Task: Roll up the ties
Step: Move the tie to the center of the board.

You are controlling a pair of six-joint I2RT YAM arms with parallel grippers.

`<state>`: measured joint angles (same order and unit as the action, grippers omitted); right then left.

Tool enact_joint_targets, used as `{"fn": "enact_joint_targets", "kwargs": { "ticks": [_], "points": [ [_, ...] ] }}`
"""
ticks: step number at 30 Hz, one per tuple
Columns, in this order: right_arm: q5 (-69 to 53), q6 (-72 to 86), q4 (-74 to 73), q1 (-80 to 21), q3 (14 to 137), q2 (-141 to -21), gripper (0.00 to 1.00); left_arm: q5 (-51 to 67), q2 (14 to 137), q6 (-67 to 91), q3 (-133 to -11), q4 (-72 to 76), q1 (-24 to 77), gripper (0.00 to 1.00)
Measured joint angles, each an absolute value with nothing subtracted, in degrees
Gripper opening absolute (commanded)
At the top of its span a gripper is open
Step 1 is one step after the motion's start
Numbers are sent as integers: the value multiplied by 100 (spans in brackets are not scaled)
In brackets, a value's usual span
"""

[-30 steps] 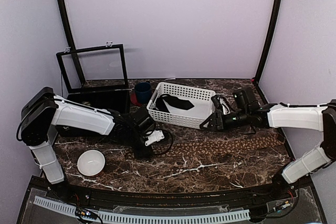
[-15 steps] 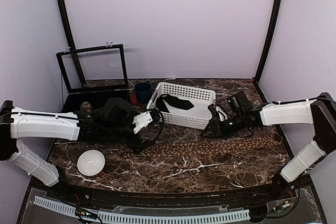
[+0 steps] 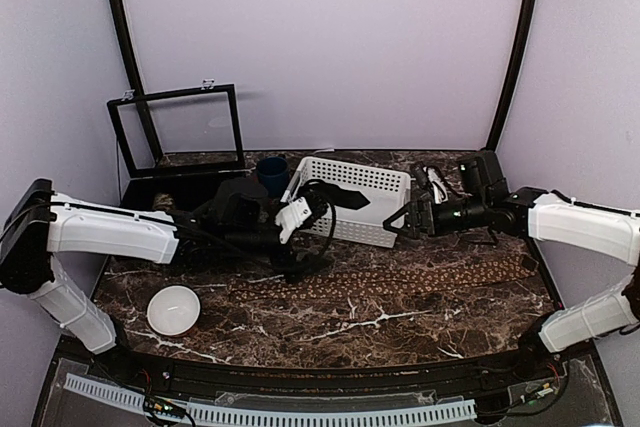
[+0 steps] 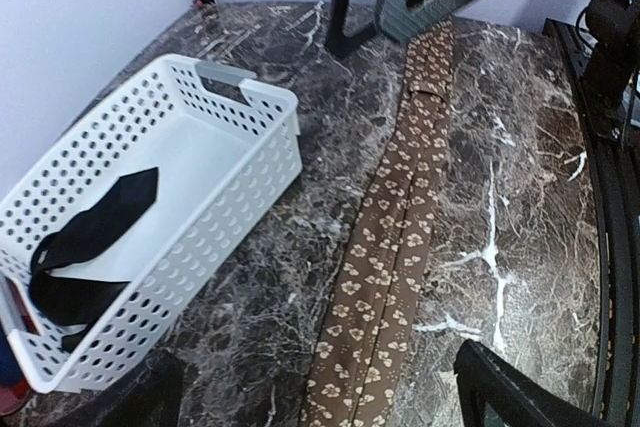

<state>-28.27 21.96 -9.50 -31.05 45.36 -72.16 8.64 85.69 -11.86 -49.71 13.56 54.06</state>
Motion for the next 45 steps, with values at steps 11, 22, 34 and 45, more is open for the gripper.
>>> {"fn": "enact_joint_targets", "kwargs": {
  "ticks": [11,22,34,45],
  "points": [
    [-2963,2429,-945,-3105,4563,-7168,92,1328,10554,-1234,-5887,871,5651,99],
    [-3024,2427,-945,-3028,4477,-7105,92,1570,11299,-1243,-6615,803,5721,99],
    [-3098,2394,-1055,-2895,4331,-6890,91,1448,11867,-1398,-7011,797,5767,97],
    [-3179,2386,-1057,-2825,4202,-6801,91,1431,12119,-1712,-7319,696,5843,50]
  ]
}}
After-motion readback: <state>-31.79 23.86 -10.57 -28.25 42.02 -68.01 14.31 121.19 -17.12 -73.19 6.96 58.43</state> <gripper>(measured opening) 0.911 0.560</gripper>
